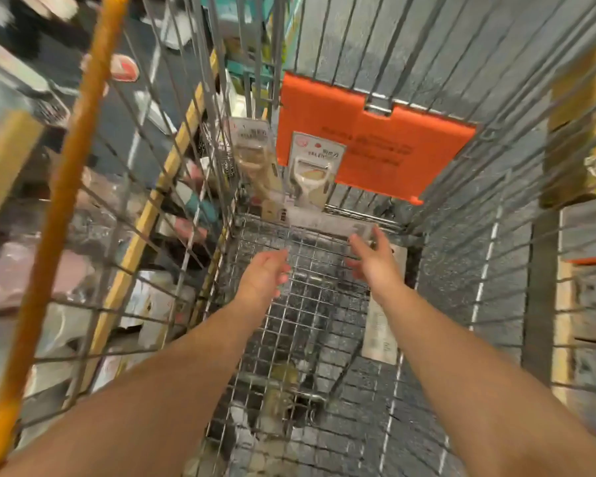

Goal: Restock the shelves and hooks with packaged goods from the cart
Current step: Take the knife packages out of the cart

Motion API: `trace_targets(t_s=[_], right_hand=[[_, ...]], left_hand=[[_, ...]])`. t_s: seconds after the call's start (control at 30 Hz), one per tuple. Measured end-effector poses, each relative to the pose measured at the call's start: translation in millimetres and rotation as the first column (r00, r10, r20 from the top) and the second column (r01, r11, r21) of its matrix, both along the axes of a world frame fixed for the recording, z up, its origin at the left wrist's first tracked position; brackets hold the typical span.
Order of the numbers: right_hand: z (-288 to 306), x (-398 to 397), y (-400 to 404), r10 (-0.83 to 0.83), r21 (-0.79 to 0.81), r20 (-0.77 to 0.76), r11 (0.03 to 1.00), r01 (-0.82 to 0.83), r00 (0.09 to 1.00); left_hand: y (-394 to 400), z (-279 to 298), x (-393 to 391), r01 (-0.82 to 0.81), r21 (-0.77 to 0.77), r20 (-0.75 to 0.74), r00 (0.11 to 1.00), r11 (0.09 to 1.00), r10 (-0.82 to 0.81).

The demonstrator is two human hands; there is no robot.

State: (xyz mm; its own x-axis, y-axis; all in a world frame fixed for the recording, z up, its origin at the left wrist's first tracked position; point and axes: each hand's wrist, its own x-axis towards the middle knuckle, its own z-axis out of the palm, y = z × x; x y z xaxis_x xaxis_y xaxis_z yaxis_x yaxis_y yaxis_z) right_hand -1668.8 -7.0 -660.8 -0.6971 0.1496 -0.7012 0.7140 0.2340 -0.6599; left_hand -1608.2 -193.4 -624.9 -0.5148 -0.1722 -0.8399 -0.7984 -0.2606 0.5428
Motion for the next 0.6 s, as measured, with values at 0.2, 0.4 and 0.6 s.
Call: trace_targets(t_s=[0.2,0.4,0.6], right_hand=[[-22,-26,-10,-0.059,-0.079,-0.001,0.995,0.059,0.998],[-15,10,-31,-0.299,-0.056,-0.11,0.954,0.295,0.948],[1,107,-69,-0.462,-0.345,0.14,0.806,0.48,0.876]], left_hand=[[-9,-30,9,-0.054,0.073,0.096,0.994,0.996,0.047],[-1,-31,1,-0.089,0.1,0.058,0.995,0.991,0.083],[14,-37,-8,-0.065,0.096,0.07,0.996,0.993,0.058]])
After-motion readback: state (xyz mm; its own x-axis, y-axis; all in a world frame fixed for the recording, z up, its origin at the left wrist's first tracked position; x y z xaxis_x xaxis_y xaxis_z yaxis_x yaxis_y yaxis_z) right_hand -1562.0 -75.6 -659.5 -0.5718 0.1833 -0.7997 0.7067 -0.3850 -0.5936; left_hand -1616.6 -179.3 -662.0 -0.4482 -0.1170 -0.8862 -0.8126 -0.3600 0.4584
